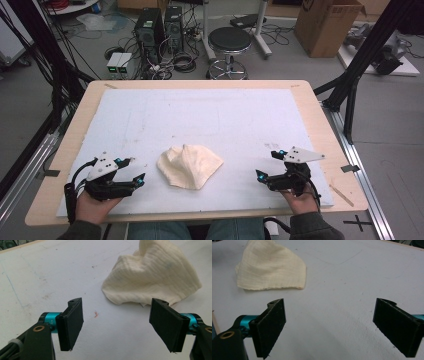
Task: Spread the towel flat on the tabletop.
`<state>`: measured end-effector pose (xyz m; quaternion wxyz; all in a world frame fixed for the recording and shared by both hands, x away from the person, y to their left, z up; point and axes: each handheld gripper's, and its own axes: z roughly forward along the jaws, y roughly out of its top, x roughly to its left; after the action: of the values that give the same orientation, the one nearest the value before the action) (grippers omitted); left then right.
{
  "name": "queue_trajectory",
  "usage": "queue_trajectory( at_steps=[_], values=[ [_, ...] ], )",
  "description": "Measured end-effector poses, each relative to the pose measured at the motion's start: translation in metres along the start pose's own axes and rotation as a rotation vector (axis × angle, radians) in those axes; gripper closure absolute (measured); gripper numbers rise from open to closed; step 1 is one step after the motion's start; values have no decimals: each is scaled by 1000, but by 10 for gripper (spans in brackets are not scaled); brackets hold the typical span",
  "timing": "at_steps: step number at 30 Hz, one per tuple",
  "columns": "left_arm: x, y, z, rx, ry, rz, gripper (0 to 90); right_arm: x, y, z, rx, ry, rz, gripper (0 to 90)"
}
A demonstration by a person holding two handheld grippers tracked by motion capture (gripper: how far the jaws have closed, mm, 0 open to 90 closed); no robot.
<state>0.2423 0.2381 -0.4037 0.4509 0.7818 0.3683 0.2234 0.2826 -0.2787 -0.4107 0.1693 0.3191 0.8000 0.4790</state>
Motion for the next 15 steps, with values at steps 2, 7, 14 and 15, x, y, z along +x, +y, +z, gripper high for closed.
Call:
queue_trajectory(
  at_steps=[2, 7, 14, 15],
  values=[
    [0, 0, 0, 2, -1, 1, 277, -1, 0, 0, 1, -2, 6, 104],
    [2, 0, 1, 0, -2, -8, 279, -2, -1, 2, 3, 5, 8, 104],
    [2, -1, 0, -2, 2, -9, 279, 0, 0, 2, 4, 11, 7, 104],
    [2, -1, -1, -3, 2, -12, 279, 0, 0, 2, 4, 11, 7, 104]
  ],
)
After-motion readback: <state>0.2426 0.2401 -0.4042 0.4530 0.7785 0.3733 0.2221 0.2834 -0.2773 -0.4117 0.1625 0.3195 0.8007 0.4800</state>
